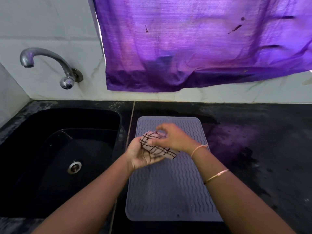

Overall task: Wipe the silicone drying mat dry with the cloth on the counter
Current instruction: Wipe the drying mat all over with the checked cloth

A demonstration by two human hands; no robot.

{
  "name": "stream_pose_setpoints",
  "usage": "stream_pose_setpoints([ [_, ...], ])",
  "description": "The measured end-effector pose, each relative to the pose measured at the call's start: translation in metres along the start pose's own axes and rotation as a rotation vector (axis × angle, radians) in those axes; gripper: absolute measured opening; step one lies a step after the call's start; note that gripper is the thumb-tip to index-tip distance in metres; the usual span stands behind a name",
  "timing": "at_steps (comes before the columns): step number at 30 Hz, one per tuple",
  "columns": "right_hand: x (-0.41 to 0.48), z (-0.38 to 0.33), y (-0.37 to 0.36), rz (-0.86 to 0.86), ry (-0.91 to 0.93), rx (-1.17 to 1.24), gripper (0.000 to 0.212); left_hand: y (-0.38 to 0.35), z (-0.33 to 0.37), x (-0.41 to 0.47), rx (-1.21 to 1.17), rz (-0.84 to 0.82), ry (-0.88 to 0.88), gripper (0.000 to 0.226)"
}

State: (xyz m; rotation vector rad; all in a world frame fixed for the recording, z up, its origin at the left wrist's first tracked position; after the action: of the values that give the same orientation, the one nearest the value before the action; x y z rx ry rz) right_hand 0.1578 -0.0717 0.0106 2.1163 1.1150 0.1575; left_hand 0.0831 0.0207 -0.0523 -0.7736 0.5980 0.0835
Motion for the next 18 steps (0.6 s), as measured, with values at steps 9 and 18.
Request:
stream_pose_setpoints([
  [9, 0.015, 0.038, -0.009, -0.045, -0.144, 0.501, 0.022, 0.024, 0.016, 0.005, 0.371, 0.170, 0.013, 0.066],
  [18, 0.087, 0.040, 0.049, 0.437, -0.177, 0.315, 0.032, 0.076, 0.048, 0.004, 1.950, 0.349, -0.078, 0.086],
])
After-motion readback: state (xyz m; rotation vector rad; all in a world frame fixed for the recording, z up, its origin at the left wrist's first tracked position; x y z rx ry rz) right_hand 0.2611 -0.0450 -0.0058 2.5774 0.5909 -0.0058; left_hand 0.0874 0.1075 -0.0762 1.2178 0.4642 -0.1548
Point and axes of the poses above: each hand's wrist, its own x-axis towards the middle knuckle, its own y-axis out of the back of the hand, z = x × y, the point moved 5 cm from there along x, towards the middle knuckle, and after that the axes turned 6 degrees about -z, right-handed, at the moved point
